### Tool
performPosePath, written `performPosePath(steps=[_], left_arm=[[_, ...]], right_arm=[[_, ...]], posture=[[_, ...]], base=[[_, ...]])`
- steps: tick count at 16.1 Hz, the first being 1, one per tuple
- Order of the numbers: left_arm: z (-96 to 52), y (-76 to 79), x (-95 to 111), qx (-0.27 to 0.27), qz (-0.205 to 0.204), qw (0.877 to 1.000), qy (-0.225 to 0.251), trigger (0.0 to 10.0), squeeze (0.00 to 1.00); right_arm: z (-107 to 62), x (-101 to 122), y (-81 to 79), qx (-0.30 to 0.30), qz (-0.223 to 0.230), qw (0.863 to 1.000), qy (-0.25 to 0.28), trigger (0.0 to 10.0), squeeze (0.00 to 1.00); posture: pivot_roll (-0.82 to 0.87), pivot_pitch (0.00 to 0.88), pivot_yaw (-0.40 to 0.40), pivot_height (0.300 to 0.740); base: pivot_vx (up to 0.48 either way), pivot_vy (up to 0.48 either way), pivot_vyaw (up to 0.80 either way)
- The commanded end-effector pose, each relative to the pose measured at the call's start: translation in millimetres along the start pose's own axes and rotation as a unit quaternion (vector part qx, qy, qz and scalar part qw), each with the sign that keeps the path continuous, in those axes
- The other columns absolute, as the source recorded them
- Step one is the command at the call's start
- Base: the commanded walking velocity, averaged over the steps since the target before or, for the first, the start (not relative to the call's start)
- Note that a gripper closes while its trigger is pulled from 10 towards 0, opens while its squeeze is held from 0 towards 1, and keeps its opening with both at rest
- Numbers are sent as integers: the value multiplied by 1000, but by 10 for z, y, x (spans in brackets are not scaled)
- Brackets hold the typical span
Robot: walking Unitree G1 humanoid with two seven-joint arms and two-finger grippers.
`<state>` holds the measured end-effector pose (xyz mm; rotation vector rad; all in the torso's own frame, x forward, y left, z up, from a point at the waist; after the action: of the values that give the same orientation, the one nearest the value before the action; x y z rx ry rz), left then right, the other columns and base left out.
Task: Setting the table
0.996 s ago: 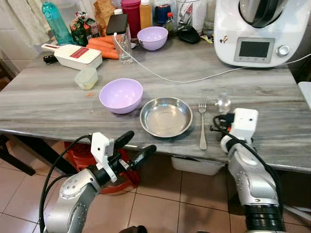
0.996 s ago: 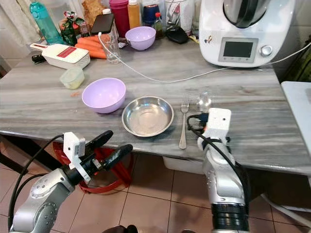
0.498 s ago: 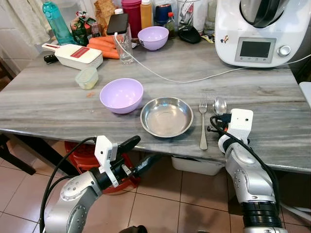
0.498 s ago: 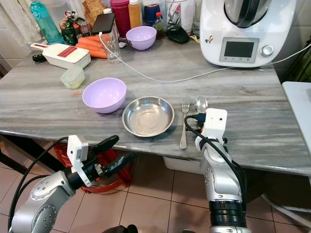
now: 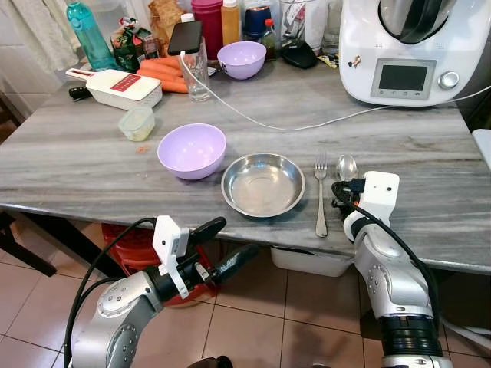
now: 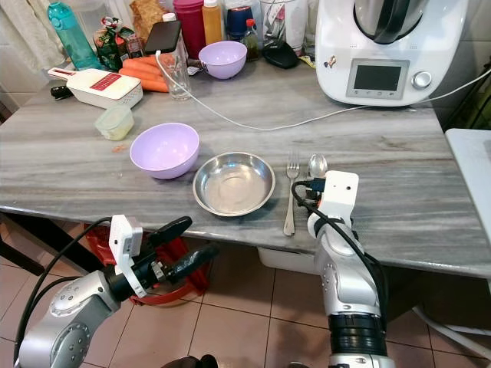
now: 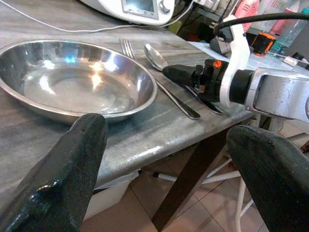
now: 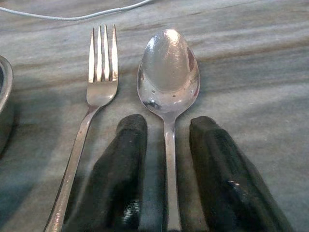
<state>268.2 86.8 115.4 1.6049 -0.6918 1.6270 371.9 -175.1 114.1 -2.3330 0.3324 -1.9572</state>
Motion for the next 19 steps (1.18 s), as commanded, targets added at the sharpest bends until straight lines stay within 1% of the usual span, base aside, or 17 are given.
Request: performPosePath(steps=[1,4,8,11,12,13,14,15,16,18,19], left_arm=[[-15,30,26,-13,3,1000,-1,10000,0],[5,25,35,-13,5,1000,2,10000,0],[39,10,59,-6,8,1000,10,10000,0],[63,-35,115,5,13,1000,22,10000,0],[72,-72,140,18,15,999,29,10000,0],[85,-186,199,58,31,997,44,10000,0],[86,-273,244,91,38,994,56,10000,0],[90,-394,279,134,51,987,67,10000,0],[93,-443,305,154,57,984,75,10000,0],[89,-575,357,215,70,971,79,10000,0],[40,-676,315,261,73,960,66,10000,0]], right_arm=[[12,-8,-3,-4,7,1000,-5,10000,1000],[7,71,9,-6,16,1000,11,10000,1000],[-33,326,-8,5,44,997,62,10000,1000],[-69,506,-2,8,49,994,100,10000,1000],[-81,546,-5,10,42,993,110,10000,1000],[-113,600,-18,14,26,992,126,10000,1000],[-144,633,-19,14,16,990,137,10000,1000],[-179,630,-7,11,8,990,143,10000,1000],[-202,618,6,9,4,989,146,10000,1000],[-276,586,42,5,-9,988,156,10000,1000],[-304,556,50,6,-18,987,158,10000,1000]], posture=[[-90,117,100,740],[-94,115,102,740],[-95,108,101,740],[-90,103,98,740],[-86,100,96,740],[-84,95,95,740],[-84,95,95,740],[-85,77,87,740],[-81,71,83,740],[-64,63,69,740],[-64,58,69,740]], base=[[0,0,0],[0,0,0],[0,0,0],[0,0,0],[0,0,0],[0,0,0],[0,0,0],[0,0,0],[0,0,0],[0,0,0],[0,0,0]])
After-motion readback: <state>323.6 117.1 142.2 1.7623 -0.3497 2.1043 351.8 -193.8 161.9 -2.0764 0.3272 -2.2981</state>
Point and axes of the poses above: a point about 5 cm out from each wrist's last joint towards the gripper, its own z axis pointing out of the wrist towards the gripper, its own x axis along the axis of the wrist's last joint, y = z × x, the point moved 5 cm from there along z, pointing out of the wrist towards the gripper, and after that the axes turned 7 degrees about z, right-handed, at the moved point
